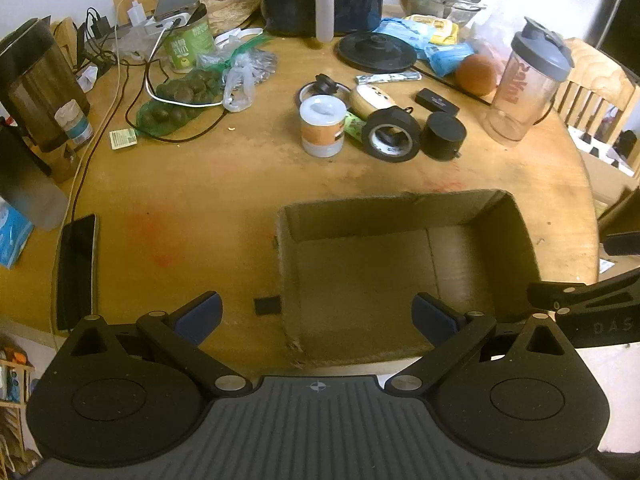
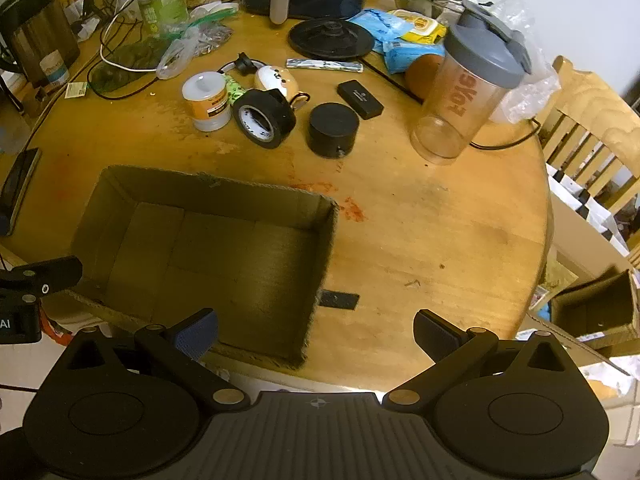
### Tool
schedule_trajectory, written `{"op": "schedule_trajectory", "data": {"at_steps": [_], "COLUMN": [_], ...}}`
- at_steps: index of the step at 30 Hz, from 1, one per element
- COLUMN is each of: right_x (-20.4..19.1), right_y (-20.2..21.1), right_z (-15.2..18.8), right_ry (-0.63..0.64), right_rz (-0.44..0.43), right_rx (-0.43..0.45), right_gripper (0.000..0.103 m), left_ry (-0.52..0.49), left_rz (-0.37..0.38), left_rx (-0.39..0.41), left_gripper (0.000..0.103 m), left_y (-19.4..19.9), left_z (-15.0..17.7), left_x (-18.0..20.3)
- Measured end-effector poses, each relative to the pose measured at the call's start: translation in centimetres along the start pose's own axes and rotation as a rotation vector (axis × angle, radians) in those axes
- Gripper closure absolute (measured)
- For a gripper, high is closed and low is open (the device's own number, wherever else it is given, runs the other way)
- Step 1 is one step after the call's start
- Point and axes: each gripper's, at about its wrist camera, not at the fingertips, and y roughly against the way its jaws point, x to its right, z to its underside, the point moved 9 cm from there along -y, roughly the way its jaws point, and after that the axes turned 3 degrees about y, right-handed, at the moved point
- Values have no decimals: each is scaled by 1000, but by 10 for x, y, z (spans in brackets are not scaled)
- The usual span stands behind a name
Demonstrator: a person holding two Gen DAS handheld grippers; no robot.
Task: Organize objects
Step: 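Move the left gripper toward the white-lidded jar on the table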
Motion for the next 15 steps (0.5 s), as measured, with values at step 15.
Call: {"op": "schedule_trajectory", "data": {"at_steps": [15], "right_x": [-23], "right_y": [-11], "right_z": [-45], "right_ry": [13], "right_rz": [39], "right_rx": [-10], "right_gripper": [0], "left_ry": [-37], "left_rz": [32], "left_rx": [16], "left_gripper": [0], "left_y": [-16], "left_z": [-44], "left_x": [-21]}}
